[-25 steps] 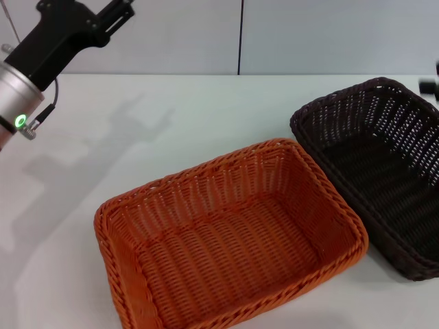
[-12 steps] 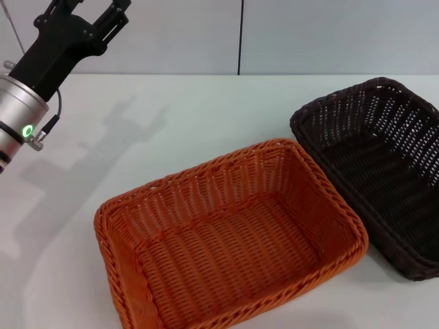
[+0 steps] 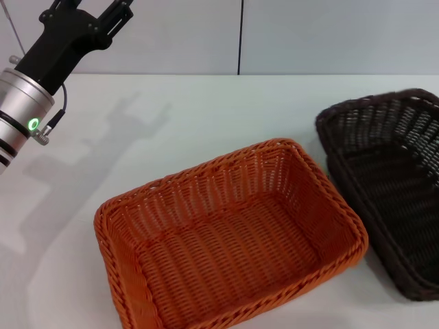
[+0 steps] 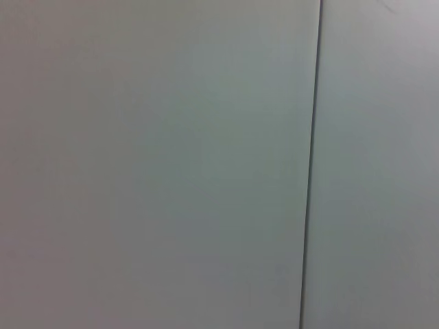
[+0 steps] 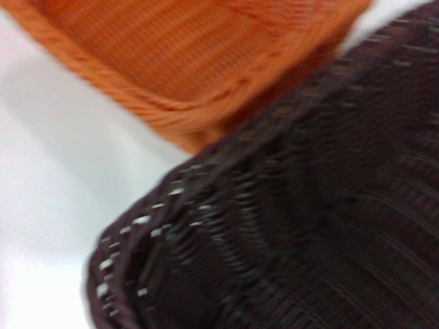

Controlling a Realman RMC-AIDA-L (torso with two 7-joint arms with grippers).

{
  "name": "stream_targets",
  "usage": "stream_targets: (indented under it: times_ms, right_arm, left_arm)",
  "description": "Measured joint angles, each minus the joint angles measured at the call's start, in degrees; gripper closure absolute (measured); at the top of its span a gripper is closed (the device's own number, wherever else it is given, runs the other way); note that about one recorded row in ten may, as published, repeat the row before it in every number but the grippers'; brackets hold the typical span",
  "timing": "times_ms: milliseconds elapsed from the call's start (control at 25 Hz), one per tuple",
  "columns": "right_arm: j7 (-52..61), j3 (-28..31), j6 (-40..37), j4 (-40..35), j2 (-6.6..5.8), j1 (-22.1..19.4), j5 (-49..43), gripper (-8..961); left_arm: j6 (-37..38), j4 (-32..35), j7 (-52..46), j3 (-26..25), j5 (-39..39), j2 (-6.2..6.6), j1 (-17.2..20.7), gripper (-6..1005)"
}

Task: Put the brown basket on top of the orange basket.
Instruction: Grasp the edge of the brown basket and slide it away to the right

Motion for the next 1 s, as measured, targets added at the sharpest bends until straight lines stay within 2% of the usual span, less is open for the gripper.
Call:
stream_targets:
  times_ms: [400, 600, 1000]
  right_arm:
    - [-2.2, -5.5, -10.0, -0.9, 2.24, 0.2, -0.6, 393]
    - [-2.4, -8.4, -13.6, -3.9, 4.48, -0.7, -0.7, 394]
    - [-2.9, -16.0, -17.2, -5.6, 7.57, -2.0, -0.7, 394]
  left_arm:
    - [-2.1, -0.1, 0.0, -0.4, -0.3, 0.0, -0.9, 194]
    - [-2.7, -0.2, 0.1, -0.5, -1.4, 0.11, -1.2, 194]
    - [-3.8, -0.2, 1.0, -0.4, -3.1, 0.18, -1.8, 194]
